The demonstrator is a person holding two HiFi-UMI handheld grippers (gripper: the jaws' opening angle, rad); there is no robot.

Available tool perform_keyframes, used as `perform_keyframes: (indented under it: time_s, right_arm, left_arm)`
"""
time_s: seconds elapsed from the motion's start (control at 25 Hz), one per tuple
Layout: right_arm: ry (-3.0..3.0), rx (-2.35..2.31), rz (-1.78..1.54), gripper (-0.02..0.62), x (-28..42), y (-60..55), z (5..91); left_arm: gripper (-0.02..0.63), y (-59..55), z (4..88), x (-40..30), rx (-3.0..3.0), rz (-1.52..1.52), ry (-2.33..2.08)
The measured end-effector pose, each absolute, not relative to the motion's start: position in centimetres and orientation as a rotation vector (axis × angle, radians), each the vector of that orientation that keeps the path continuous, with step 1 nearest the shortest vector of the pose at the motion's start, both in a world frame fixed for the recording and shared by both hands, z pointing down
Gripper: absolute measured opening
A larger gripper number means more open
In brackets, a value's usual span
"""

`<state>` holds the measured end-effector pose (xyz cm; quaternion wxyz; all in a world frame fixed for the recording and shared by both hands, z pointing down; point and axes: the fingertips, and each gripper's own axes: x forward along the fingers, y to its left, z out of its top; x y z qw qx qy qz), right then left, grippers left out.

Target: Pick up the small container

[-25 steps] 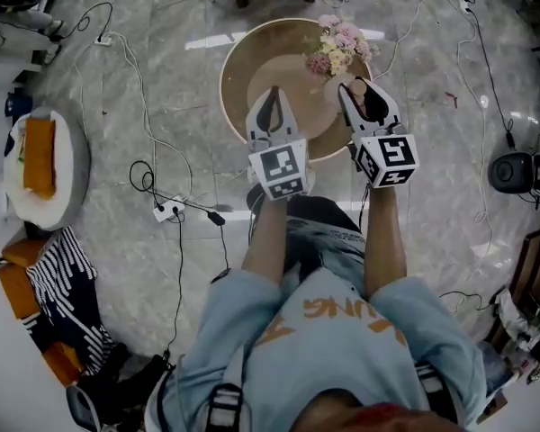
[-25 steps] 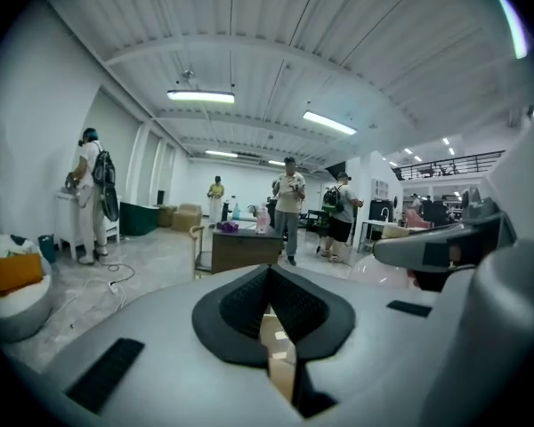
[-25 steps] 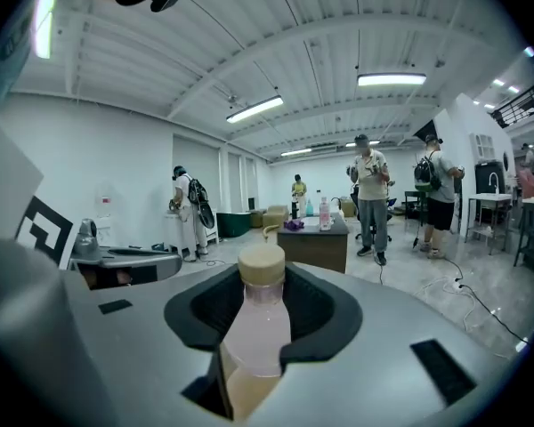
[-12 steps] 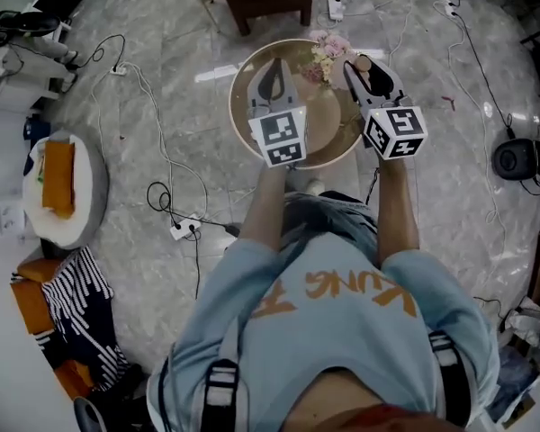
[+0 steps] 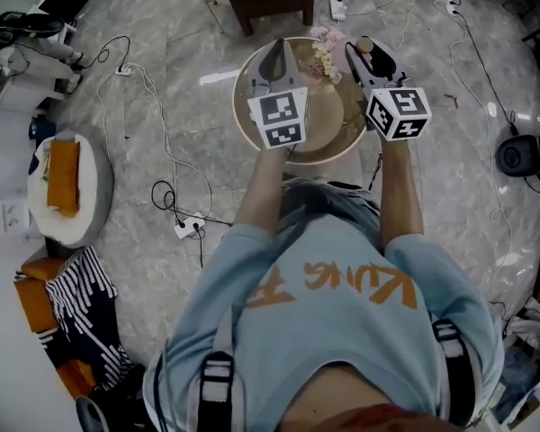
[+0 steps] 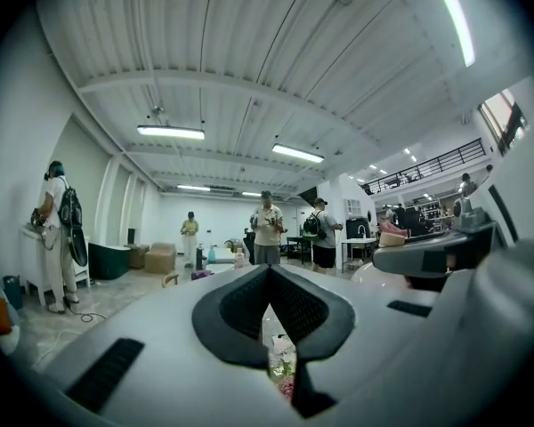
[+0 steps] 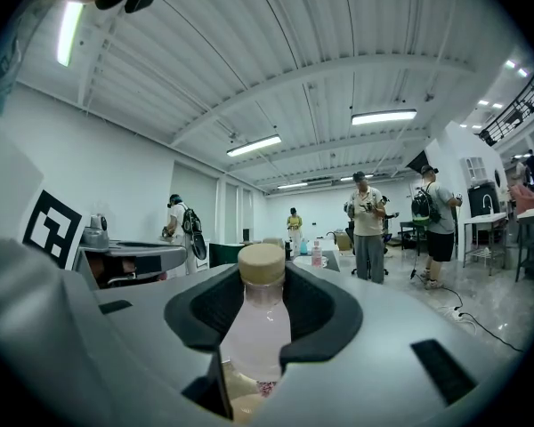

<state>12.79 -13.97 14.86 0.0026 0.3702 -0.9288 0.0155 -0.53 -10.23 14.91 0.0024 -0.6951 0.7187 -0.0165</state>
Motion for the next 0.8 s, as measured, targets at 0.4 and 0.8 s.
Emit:
perform_keyframes:
  time_s: [0.4, 0.8]
  right_arm:
    - [-2.919, 1.155, 0.026, 0.15, 12.99, -14.11, 14.71]
    - [-2.926, 1.136, 0.015, 0.15, 12.99, -14.61, 14.58]
  left_arm:
    - [0.023, -10.1, 14.88, -0.22, -2.171, -0.051, 2.254]
    - [0.023, -10.6, 14.94, 0.34, -2.173, -0.055, 2.25]
